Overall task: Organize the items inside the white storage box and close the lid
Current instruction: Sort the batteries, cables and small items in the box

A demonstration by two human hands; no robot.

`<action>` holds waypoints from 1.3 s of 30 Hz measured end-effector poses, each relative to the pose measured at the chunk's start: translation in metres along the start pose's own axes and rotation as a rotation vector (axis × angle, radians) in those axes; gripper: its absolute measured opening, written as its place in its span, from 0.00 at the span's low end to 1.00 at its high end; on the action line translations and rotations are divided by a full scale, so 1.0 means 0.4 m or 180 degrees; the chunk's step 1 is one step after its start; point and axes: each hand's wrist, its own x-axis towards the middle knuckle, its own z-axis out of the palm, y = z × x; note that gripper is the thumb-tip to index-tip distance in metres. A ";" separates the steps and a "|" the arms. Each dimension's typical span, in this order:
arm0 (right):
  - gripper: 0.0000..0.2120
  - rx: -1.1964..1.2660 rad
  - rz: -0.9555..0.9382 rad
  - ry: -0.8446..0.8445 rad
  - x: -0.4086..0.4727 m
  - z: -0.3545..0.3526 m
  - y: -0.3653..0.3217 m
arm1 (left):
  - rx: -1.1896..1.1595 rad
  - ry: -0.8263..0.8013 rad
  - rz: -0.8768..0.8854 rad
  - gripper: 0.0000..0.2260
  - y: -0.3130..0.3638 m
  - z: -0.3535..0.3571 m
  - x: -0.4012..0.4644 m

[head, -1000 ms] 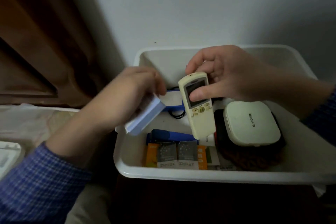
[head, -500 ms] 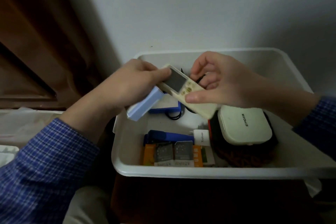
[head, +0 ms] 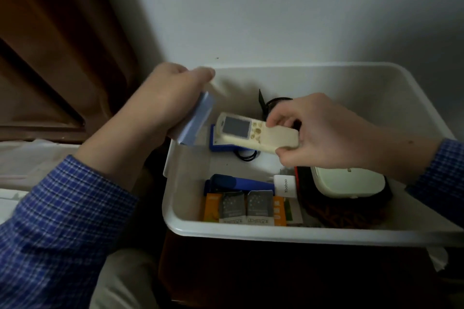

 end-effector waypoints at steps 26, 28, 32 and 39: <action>0.14 -0.1239 -0.0160 -0.1134 0.105 0.210 -0.005 | -0.2137 -0.1053 -0.0529 0.10 -0.041 0.143 -0.017; 0.15 -0.1243 -0.0115 -0.1144 0.107 0.218 -0.005 | -0.2121 -0.1016 -0.0534 0.11 -0.044 0.147 -0.015; 0.07 -0.1205 -0.0016 -0.1259 0.108 0.220 -0.003 | -0.2149 -0.0792 -0.0588 0.14 -0.044 0.153 -0.010; 0.12 -0.0974 0.0277 -0.1338 0.067 0.140 -0.033 | -0.2037 -0.1001 -0.0643 0.11 -0.043 0.155 -0.012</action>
